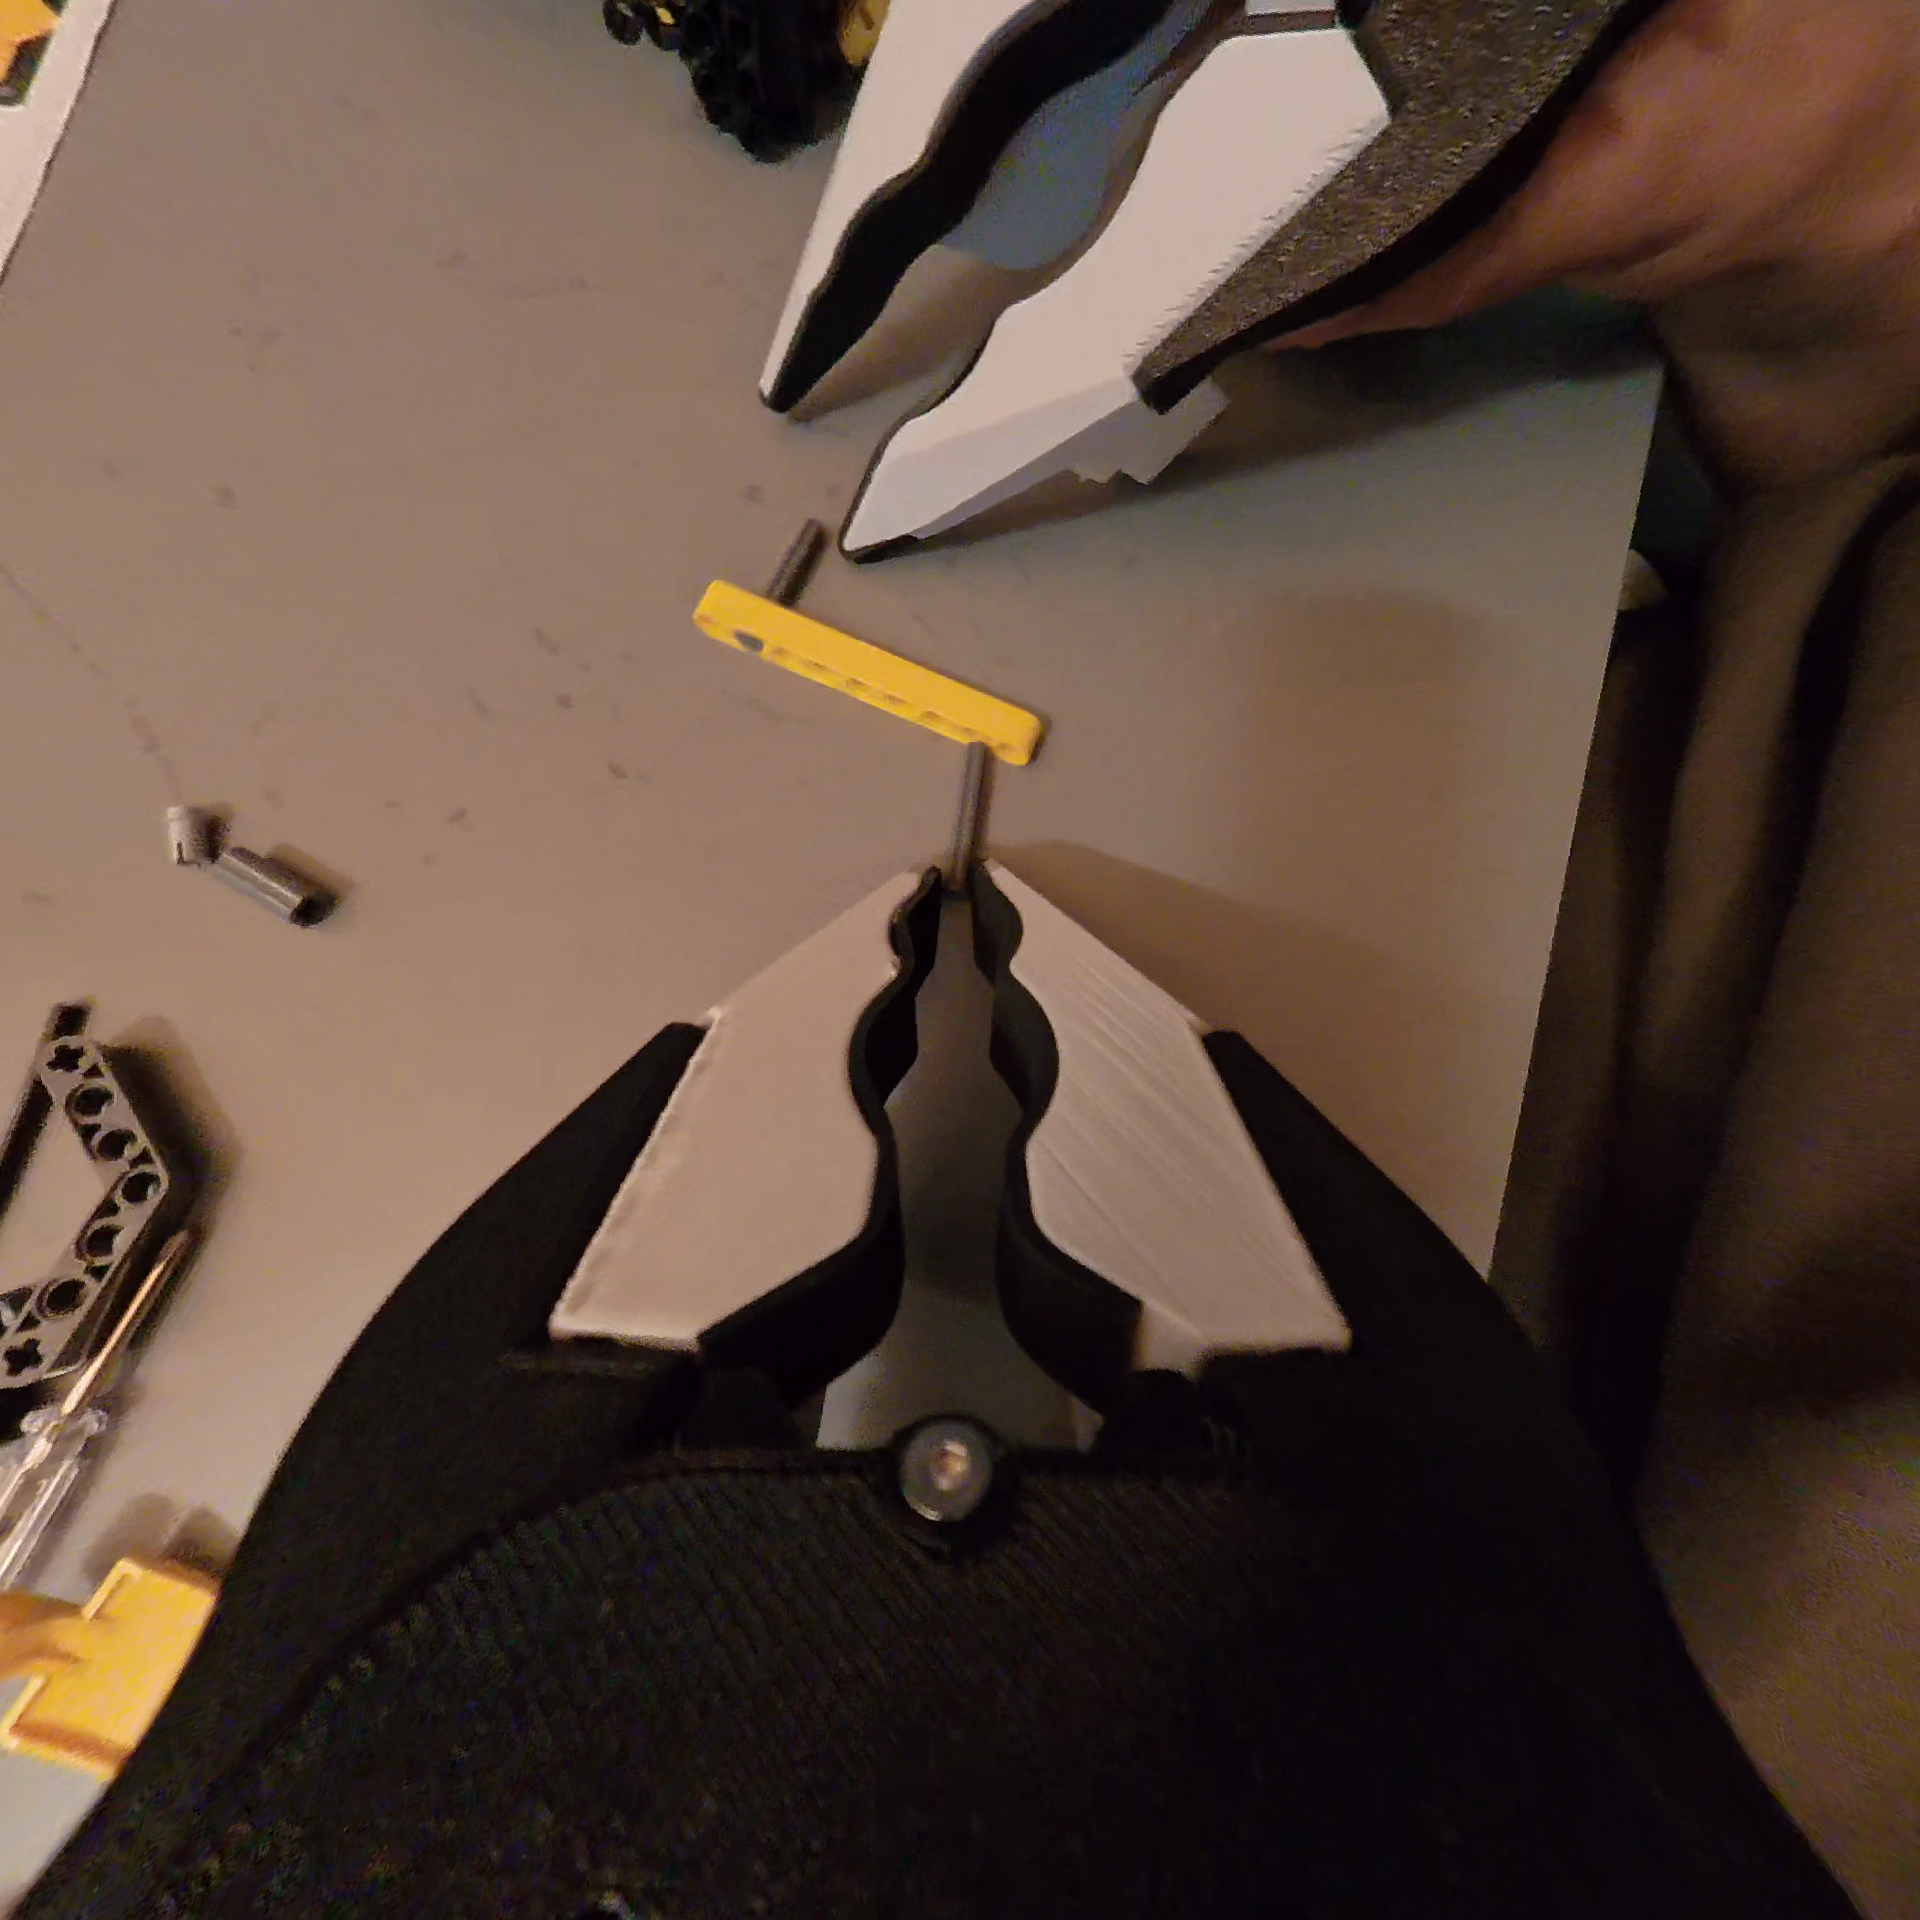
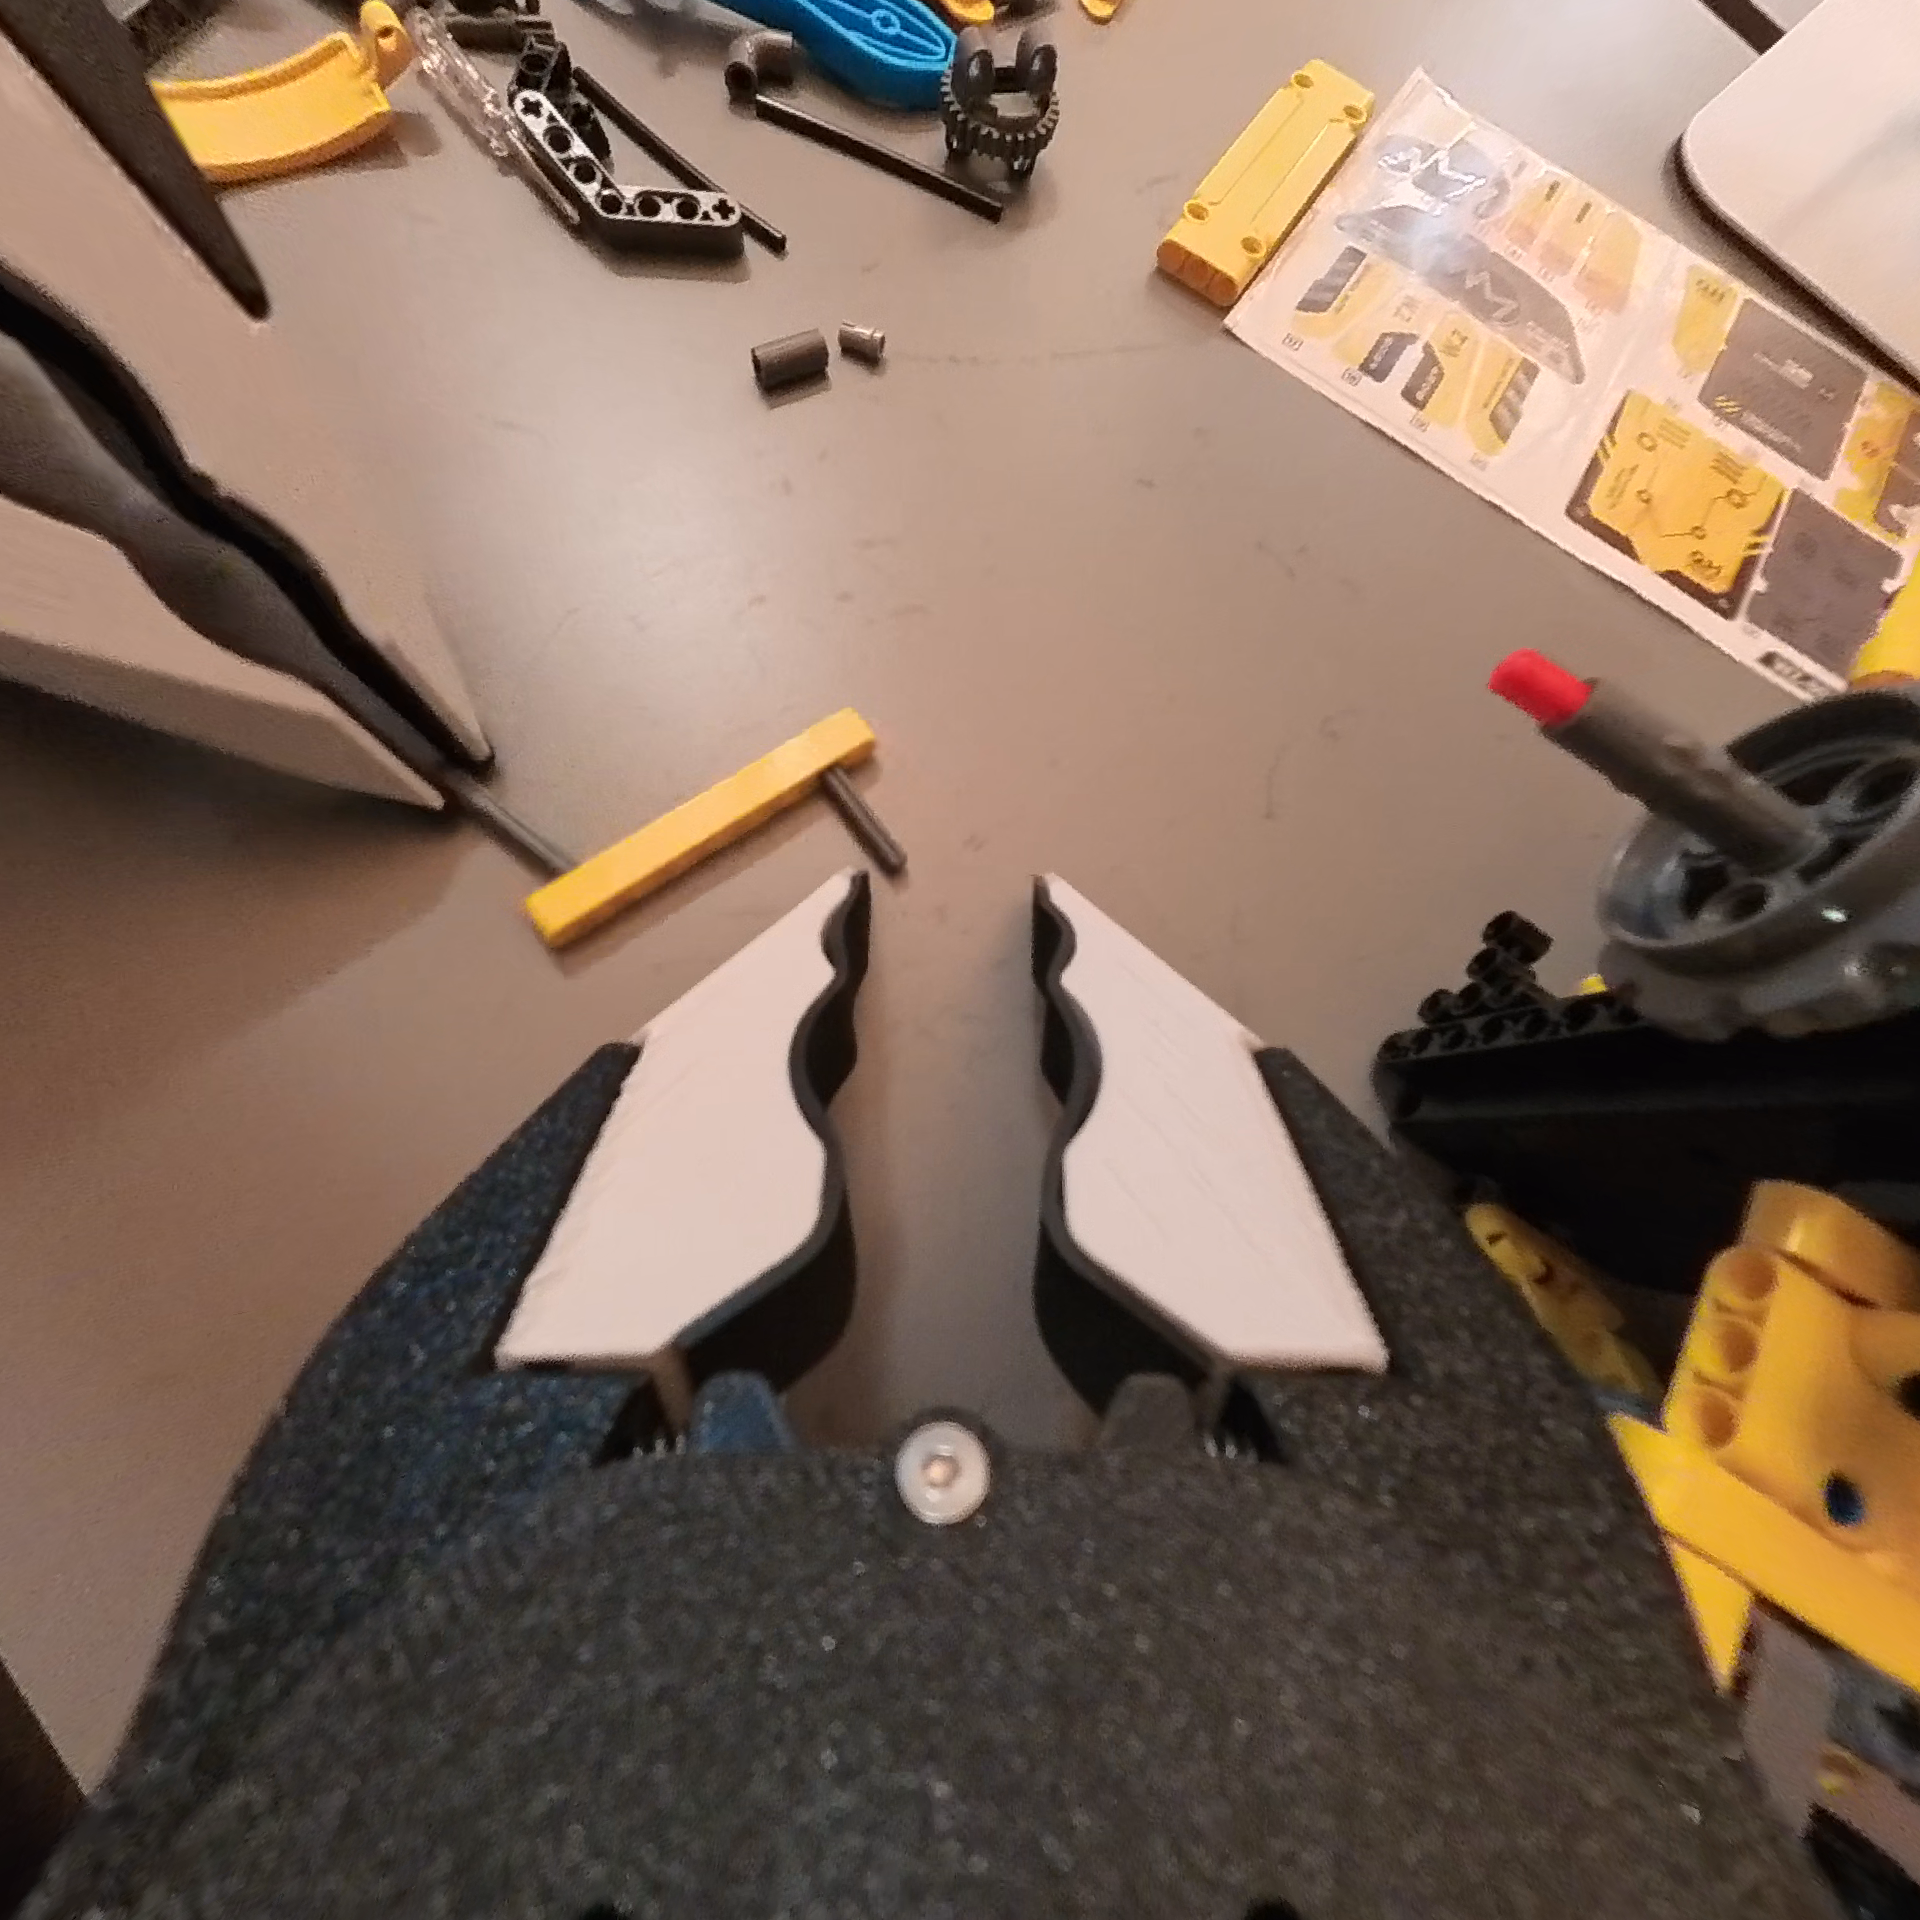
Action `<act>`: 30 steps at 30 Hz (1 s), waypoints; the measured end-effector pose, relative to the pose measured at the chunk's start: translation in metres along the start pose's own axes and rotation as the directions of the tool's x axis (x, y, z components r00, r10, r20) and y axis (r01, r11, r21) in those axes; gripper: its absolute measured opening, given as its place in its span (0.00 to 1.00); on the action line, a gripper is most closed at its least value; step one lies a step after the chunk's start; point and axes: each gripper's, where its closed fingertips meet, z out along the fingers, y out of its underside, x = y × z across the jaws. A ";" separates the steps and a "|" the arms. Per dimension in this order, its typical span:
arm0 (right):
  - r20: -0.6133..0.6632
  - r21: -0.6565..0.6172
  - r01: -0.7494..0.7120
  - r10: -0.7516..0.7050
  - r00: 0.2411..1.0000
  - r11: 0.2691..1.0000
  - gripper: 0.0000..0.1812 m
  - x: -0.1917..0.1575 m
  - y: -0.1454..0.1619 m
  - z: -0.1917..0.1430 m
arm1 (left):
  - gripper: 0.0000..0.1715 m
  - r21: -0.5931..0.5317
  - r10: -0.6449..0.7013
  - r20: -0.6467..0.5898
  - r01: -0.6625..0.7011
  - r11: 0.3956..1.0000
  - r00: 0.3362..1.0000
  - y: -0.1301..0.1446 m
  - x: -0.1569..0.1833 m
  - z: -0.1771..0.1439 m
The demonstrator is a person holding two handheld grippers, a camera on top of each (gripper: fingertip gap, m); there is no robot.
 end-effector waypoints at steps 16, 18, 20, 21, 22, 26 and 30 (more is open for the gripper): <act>0.322 0.078 -0.048 0.021 0.946 0.996 0.15 -0.045 -0.003 -0.024 | 0.03 -0.101 0.158 0.024 -0.155 0.983 0.987 -0.003 0.001 0.005; 0.365 0.055 -0.066 0.042 0.930 0.996 0.13 -0.049 -0.001 -0.025 | 0.03 -0.099 0.159 0.013 -0.157 0.983 0.987 -0.004 0.001 0.006; 0.366 0.048 -0.065 0.043 0.930 0.997 0.06 -0.049 0.000 -0.024 | 0.03 -0.099 0.160 0.003 -0.159 0.982 0.987 -0.004 0.001 0.006; 0.356 0.048 -0.059 0.038 0.934 0.997 0.03 -0.048 0.001 -0.024 | 0.03 -0.101 0.164 0.002 -0.163 0.981 0.986 -0.004 0.001 0.006; 0.346 0.045 -0.051 0.033 0.938 0.998 0.00 -0.048 0.001 -0.023 | 0.03 -0.102 0.168 0.002 -0.167 0.981 0.986 -0.004 0.001 0.006; 0.319 0.004 0.000 -0.002 0.948 1.000 0.00 -0.051 0.008 -0.017 | 0.03 -0.099 0.168 0.002 -0.167 0.981 0.986 -0.005 0.003 0.007; 0.310 0.002 0.017 -0.017 0.951 1.000 0.00 -0.051 0.008 -0.016 | 0.03 -0.098 0.158 0.007 -0.156 0.983 0.987 -0.006 0.003 0.009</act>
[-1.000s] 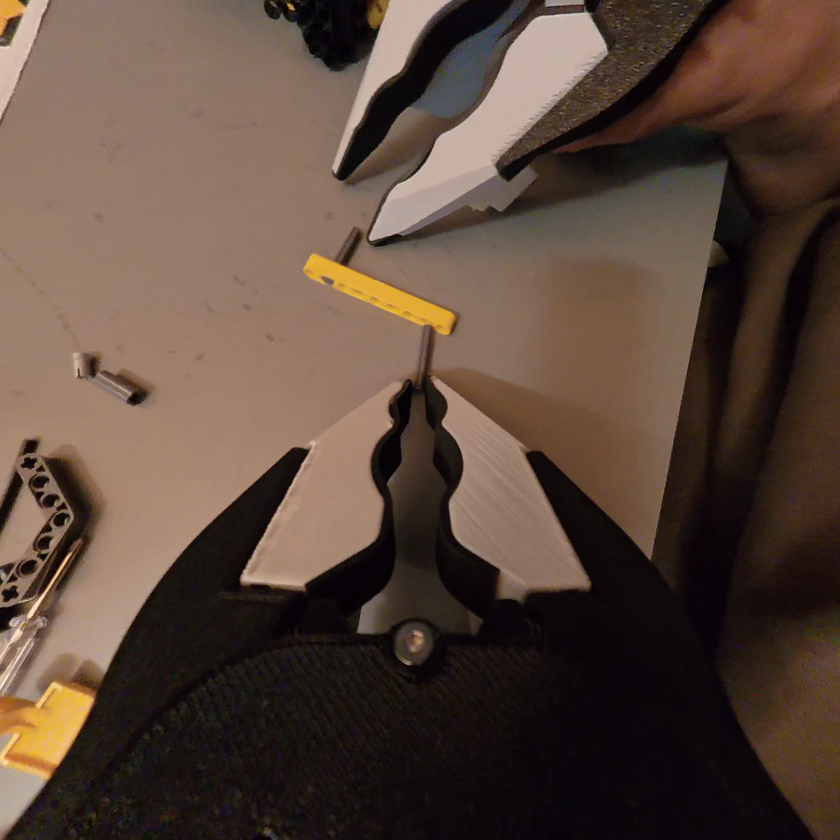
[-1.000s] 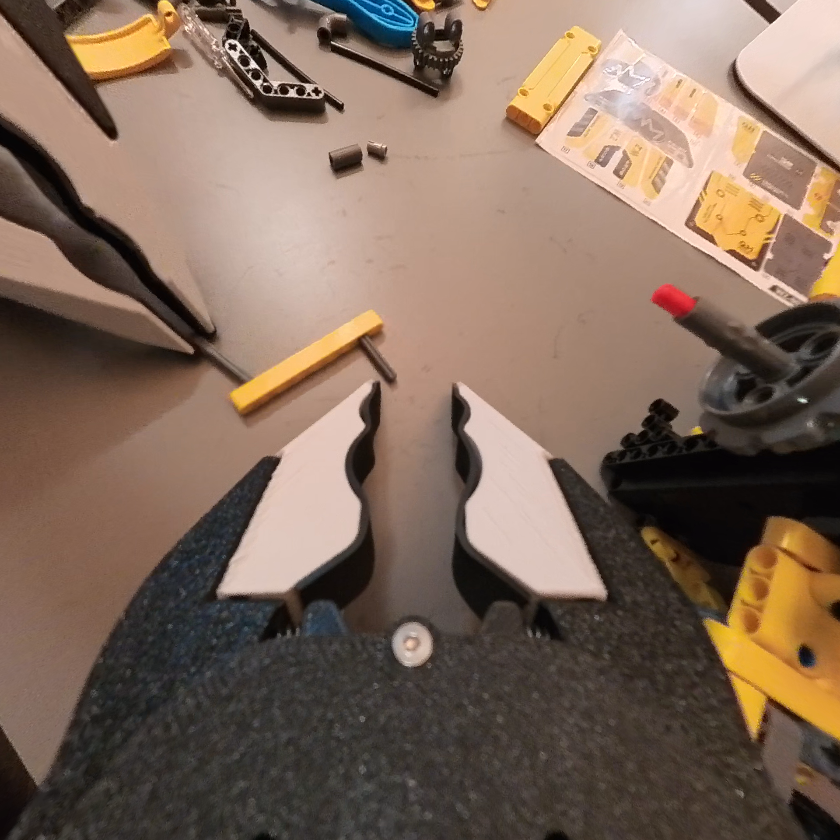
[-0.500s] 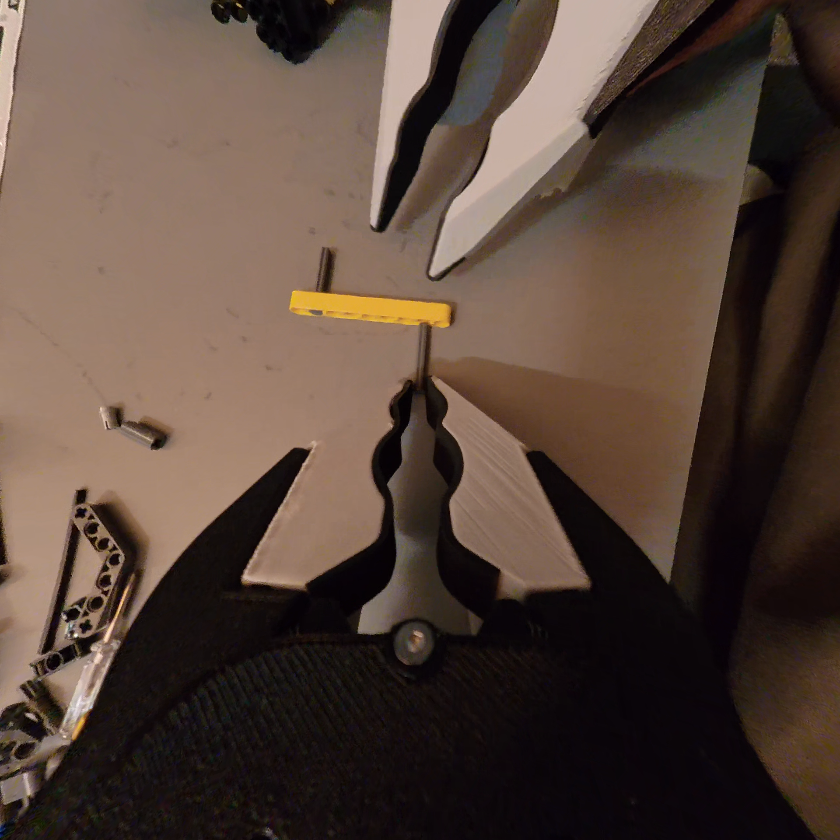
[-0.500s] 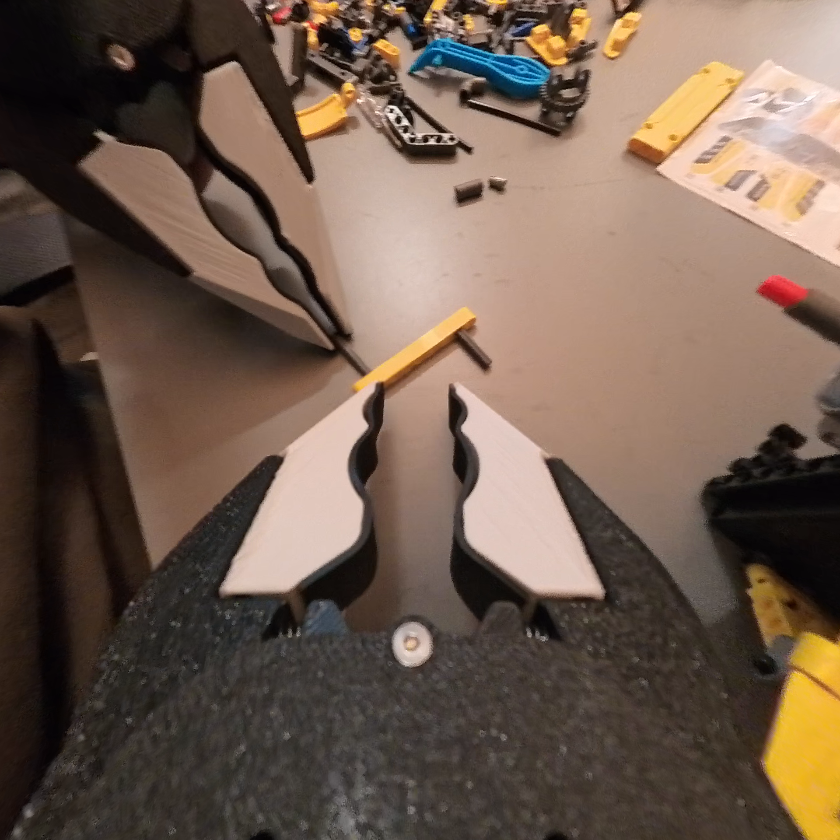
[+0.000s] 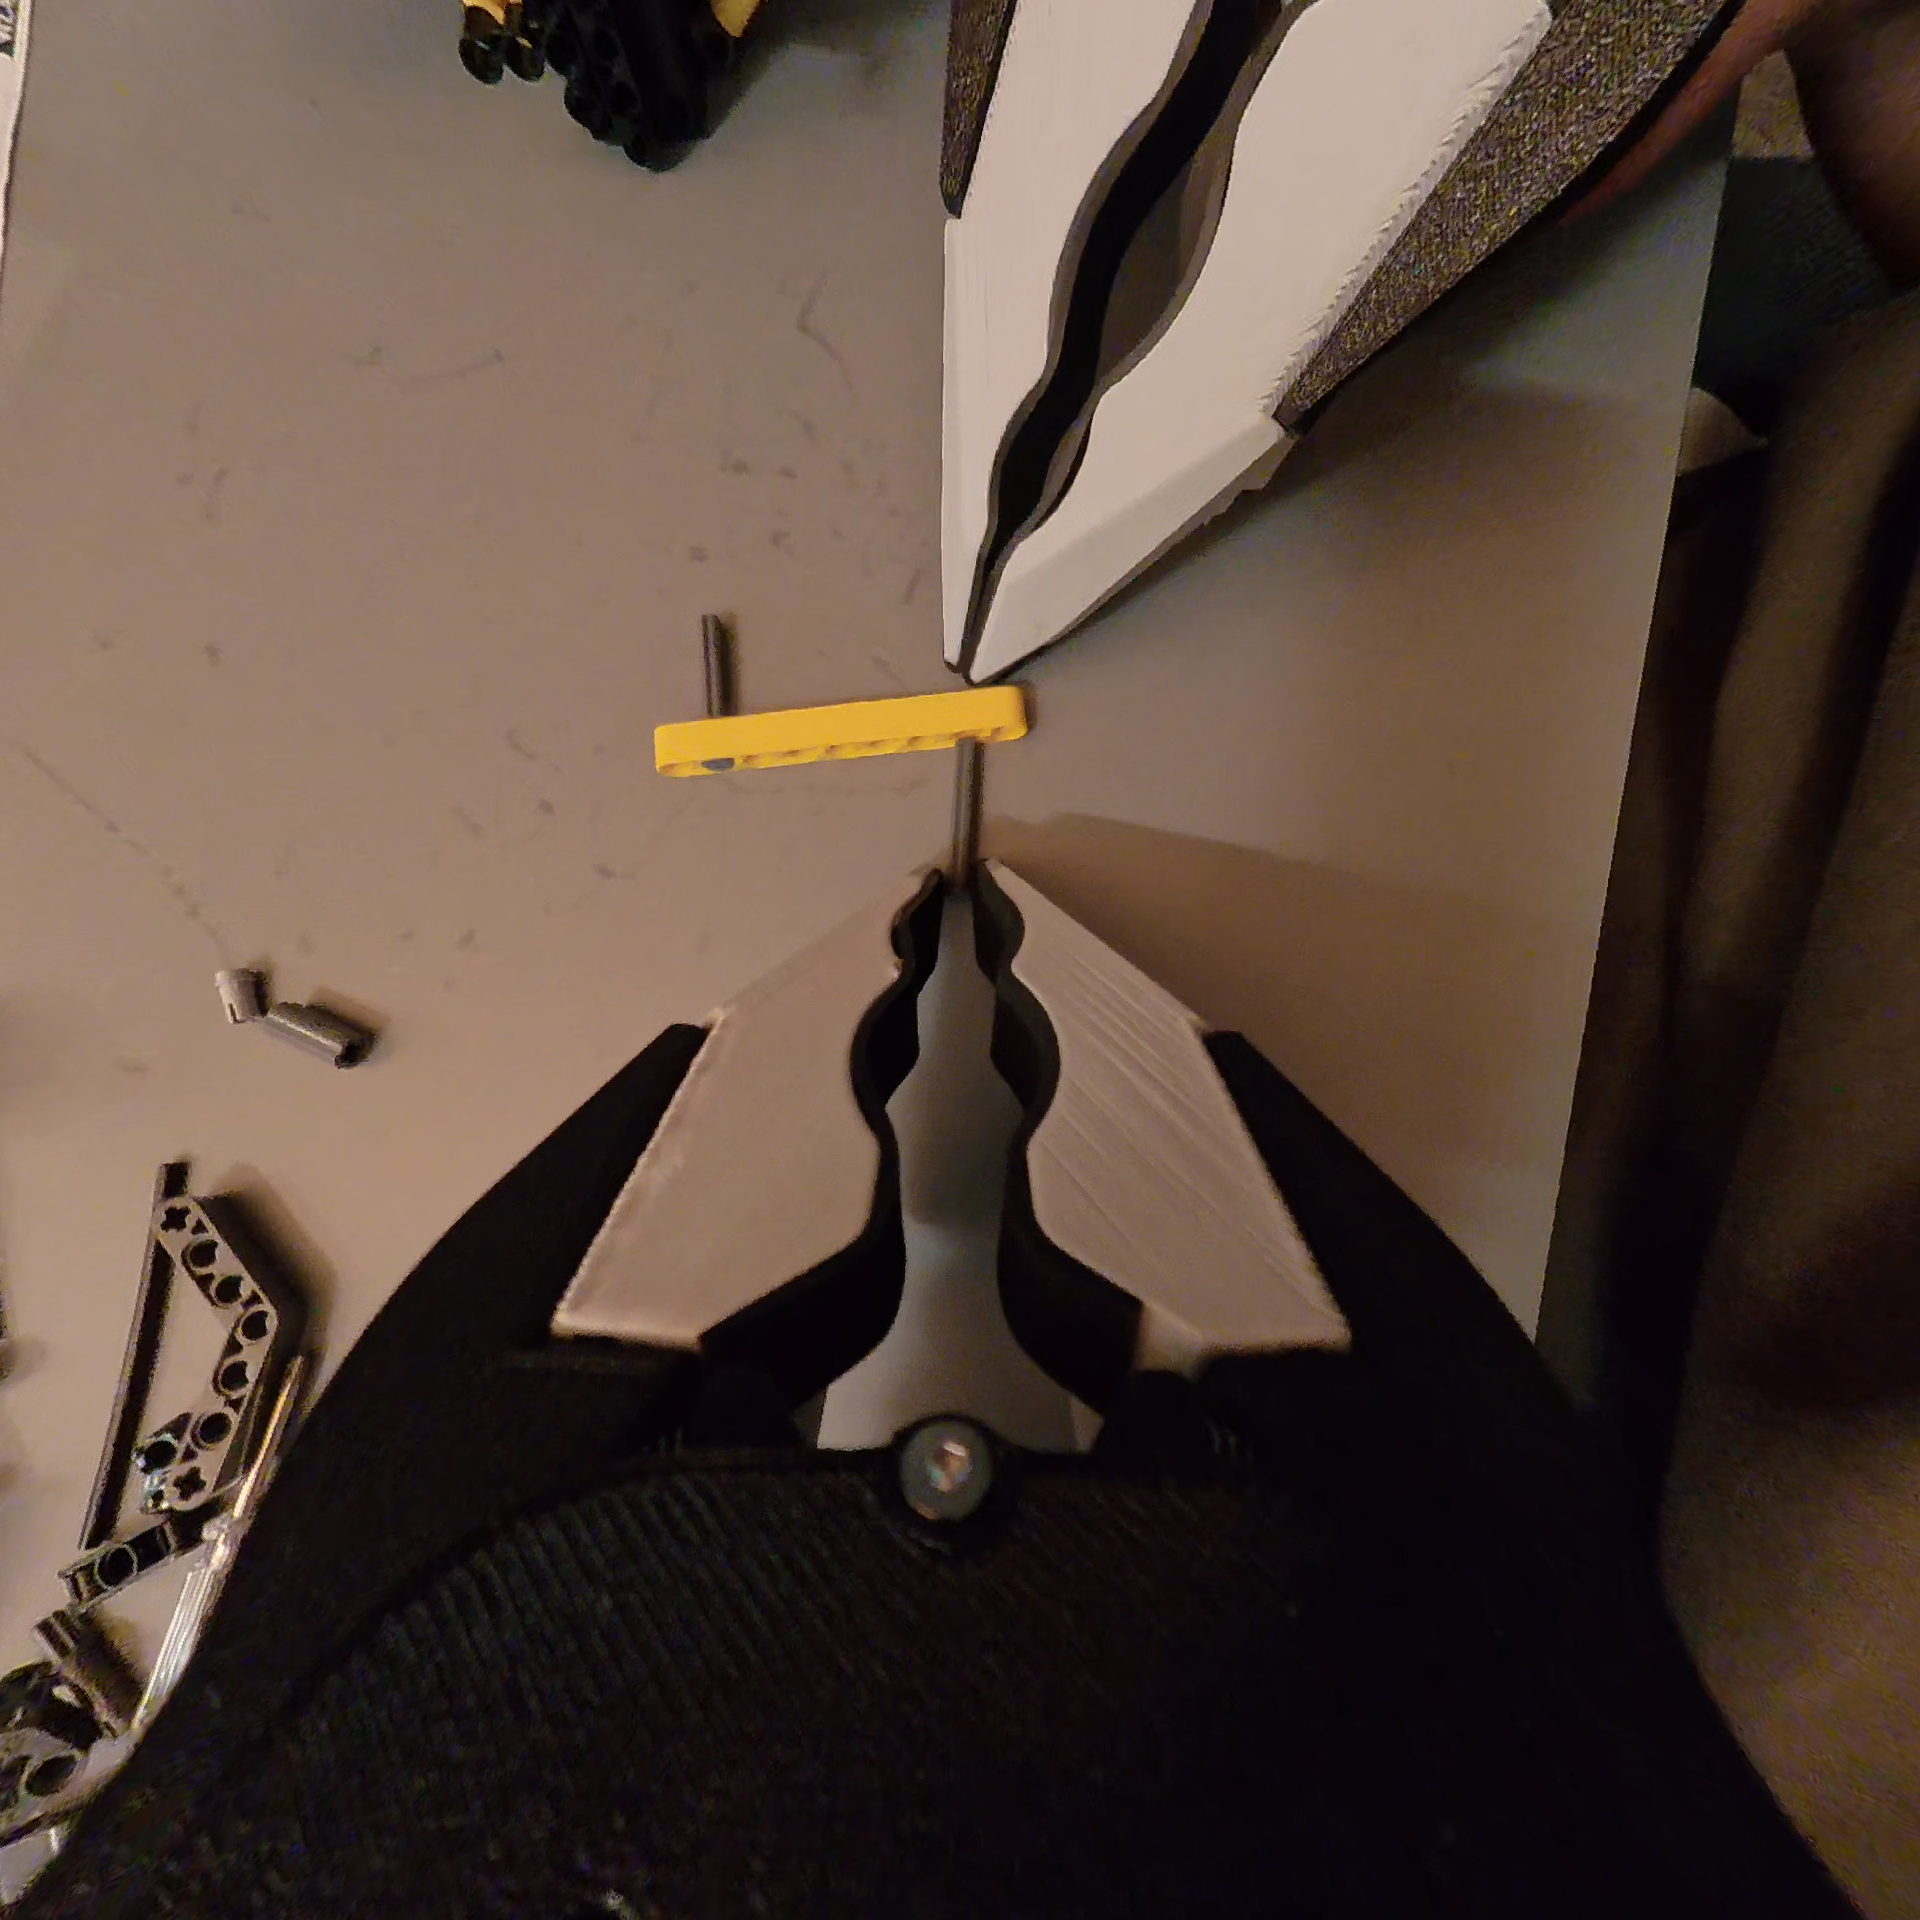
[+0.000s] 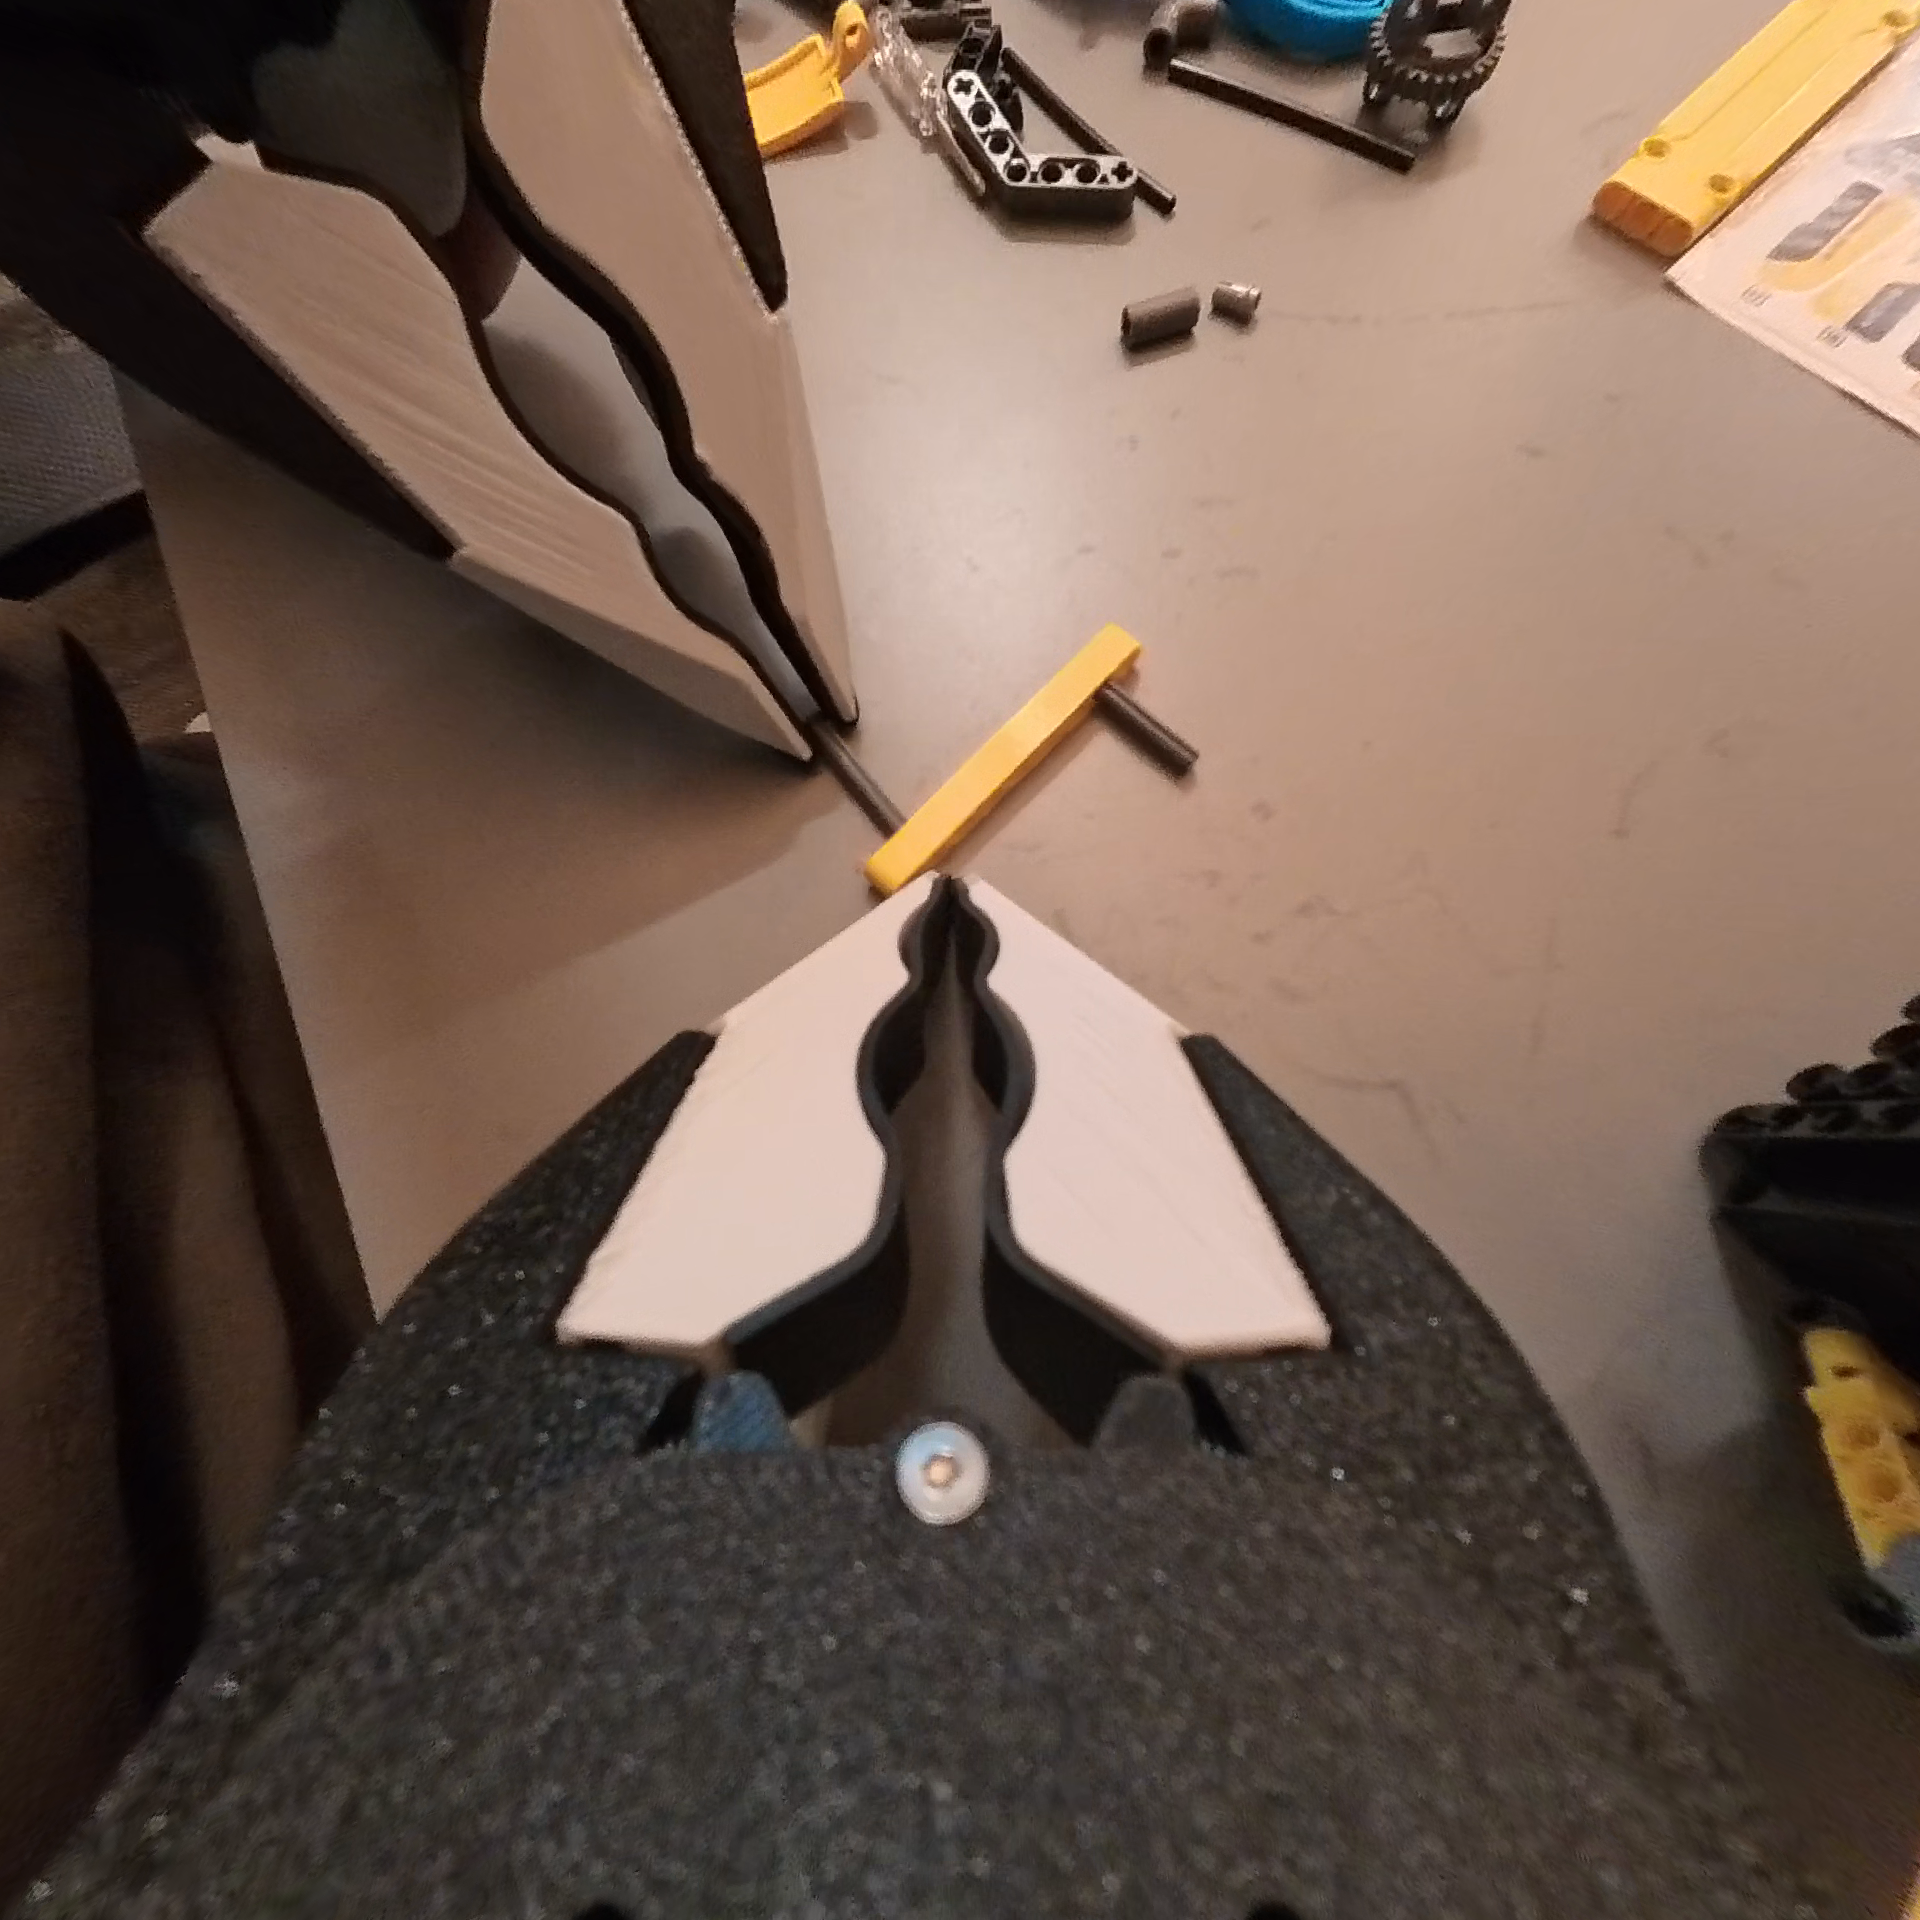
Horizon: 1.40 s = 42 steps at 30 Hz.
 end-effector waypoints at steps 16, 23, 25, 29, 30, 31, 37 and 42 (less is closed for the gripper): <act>0.015 0.003 -0.002 0.002 1.000 1.000 0.02 -0.001 0.000 0.000 | 0.03 -0.008 -0.011 0.016 0.011 1.000 1.000 -0.005 0.006 0.005; 0.008 0.013 -0.009 0.009 1.000 1.000 0.04 0.000 -0.002 -0.001 | 0.03 -0.005 -0.012 0.021 0.012 1.000 1.000 -0.007 0.004 0.006; 0.017 0.024 -0.016 0.016 1.000 1.000 0.08 0.000 -0.003 -0.002 | 0.03 -0.001 -0.013 0.023 0.013 1.000 1.000 -0.008 0.004 0.007; 0.041 0.048 -0.060 0.058 0.997 0.997 0.10 0.001 -0.004 -0.007 | 0.03 -0.001 -0.022 0.029 0.022 1.000 0.999 -0.006 0.003 0.006; 0.050 0.043 -0.069 0.067 0.997 0.997 0.10 0.001 -0.003 -0.007 | 0.03 -0.001 -0.027 0.032 0.027 1.000 0.999 -0.006 0.003 0.005; 0.057 0.039 -0.075 0.073 0.996 0.996 0.10 0.001 -0.002 -0.008 | 0.03 -0.001 -0.031 0.035 0.031 1.000 0.999 -0.005 0.002 0.004; 0.056 0.023 -0.048 0.047 0.997 0.999 0.11 -0.002 0.000 -0.006 | 0.03 0.009 -0.051 0.066 0.051 0.999 0.997 -0.003 -0.003 -0.003; 0.044 0.016 -0.009 0.008 0.999 1.000 0.10 -0.007 0.000 -0.003 | 0.03 0.003 -0.067 0.080 0.067 0.998 0.995 0.001 -0.007 -0.007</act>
